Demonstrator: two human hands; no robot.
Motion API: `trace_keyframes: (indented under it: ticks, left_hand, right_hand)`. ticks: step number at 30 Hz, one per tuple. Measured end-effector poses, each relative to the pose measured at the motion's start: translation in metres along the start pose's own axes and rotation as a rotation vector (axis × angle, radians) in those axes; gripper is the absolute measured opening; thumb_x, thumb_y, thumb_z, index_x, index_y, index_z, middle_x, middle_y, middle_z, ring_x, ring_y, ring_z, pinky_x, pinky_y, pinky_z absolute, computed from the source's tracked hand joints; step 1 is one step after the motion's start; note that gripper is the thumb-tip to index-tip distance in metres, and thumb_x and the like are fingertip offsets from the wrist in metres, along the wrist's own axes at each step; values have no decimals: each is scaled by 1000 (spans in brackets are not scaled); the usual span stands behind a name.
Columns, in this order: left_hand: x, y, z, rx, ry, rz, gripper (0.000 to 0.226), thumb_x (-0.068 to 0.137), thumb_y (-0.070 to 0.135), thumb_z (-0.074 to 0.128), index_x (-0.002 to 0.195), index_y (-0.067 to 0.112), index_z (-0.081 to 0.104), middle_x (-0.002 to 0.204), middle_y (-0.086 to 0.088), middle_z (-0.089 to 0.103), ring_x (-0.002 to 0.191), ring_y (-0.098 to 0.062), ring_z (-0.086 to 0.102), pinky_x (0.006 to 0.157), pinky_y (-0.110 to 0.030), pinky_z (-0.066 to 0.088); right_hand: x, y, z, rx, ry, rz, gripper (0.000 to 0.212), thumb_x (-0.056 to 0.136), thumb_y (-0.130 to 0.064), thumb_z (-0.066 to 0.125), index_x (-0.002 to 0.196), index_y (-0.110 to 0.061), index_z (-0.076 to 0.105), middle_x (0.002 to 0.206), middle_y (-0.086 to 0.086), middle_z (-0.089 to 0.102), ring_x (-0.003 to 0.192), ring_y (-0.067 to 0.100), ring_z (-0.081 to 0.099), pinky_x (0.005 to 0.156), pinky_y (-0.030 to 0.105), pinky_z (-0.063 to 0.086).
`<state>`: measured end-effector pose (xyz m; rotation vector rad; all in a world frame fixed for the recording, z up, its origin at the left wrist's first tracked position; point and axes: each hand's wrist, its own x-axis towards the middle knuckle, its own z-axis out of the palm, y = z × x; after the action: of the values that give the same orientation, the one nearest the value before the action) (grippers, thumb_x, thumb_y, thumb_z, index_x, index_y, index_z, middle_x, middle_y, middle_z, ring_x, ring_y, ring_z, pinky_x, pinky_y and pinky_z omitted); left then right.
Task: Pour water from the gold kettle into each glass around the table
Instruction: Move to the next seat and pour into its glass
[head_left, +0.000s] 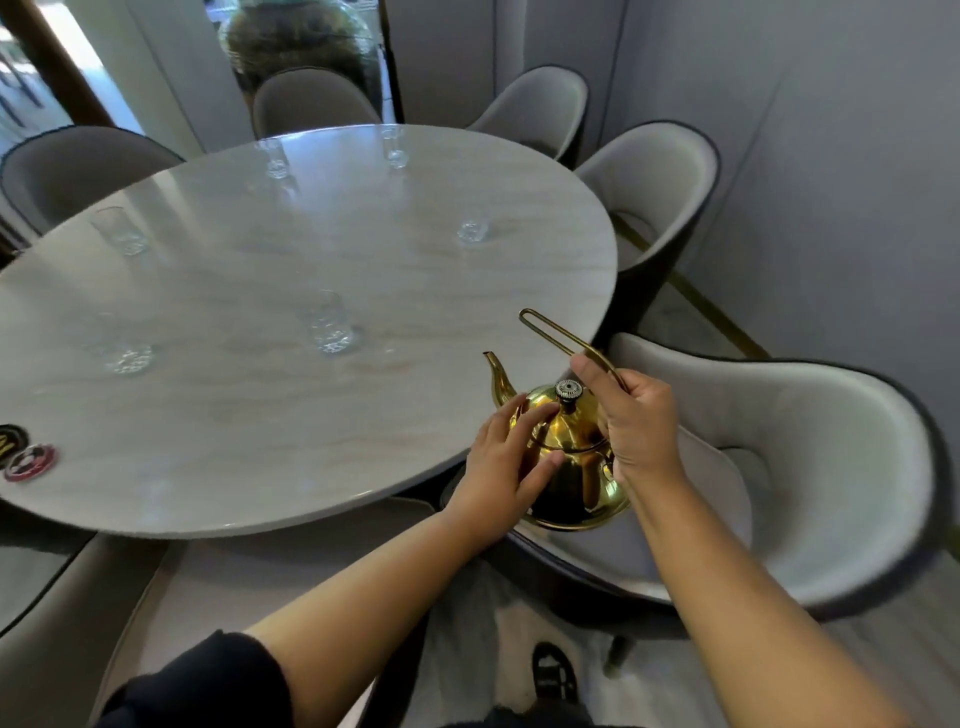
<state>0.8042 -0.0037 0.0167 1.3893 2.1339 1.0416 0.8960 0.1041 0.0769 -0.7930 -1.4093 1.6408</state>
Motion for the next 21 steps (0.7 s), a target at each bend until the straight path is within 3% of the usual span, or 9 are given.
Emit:
trace_keyframes:
  ticks: [3, 11, 21]
  left_hand:
    - [0, 17, 20, 0, -60, 38, 49, 92, 51, 45, 137, 49, 26, 154, 9, 15, 142, -17, 13, 114, -49, 22]
    - [31, 69, 89, -24, -138, 105, 46, 93, 50, 43, 136, 50, 26, 153, 16, 13, 141, -12, 9, 115, -50, 20]
    - [113, 158, 212, -74, 68, 90, 40, 93, 50, 42, 133, 45, 34, 150, 10, 22, 140, -12, 14, 115, -44, 17]
  right_hand:
    - [-9, -4, -30, -39, 50, -21, 51, 82, -23, 73, 39, -23, 46, 36, -11, 41, 35, 3, 37, 43, 15, 36]
    - [3, -17, -119, -46, 177, -23, 49, 83, -26, 72, 45, -18, 42, 38, -11, 41, 37, 4, 38, 46, 19, 39]
    - [80, -46, -257, -110, 80, -75, 44, 84, -26, 71, 42, -26, 57, 43, -9, 53, 46, 6, 52, 55, 28, 45]
